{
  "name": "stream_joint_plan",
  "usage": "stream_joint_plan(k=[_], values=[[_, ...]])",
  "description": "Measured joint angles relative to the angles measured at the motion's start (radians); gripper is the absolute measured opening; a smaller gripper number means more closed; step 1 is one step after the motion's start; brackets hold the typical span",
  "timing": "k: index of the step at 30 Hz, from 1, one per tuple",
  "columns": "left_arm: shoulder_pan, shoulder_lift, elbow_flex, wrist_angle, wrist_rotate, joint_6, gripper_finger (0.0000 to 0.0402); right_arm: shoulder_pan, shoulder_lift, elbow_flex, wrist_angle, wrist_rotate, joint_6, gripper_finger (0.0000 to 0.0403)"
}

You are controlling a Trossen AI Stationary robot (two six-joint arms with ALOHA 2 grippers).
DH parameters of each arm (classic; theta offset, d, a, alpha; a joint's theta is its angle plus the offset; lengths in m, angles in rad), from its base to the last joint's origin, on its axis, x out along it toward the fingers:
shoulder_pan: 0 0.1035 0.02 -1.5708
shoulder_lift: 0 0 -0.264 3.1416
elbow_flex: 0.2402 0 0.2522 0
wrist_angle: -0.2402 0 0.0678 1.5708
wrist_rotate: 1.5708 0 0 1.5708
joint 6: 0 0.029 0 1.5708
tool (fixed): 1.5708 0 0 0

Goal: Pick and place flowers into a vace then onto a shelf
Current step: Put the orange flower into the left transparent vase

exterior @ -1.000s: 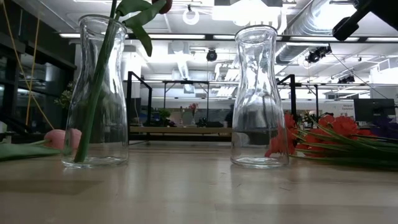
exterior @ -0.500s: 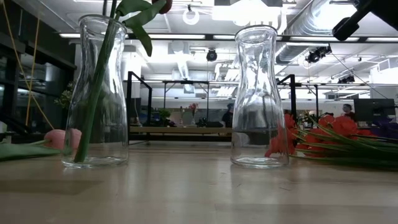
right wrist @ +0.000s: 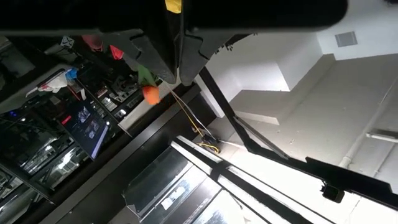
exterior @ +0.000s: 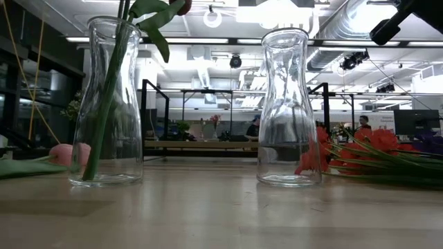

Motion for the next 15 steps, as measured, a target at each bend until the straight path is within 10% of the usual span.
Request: stream_joint_plan(k=[15], values=[[0.000, 0.000, -0.042, 0.104, 0.017, 0.007, 0.0021, 0.000, 0.000, 0.000, 0.000, 0.000, -0.004, 0.0012]])
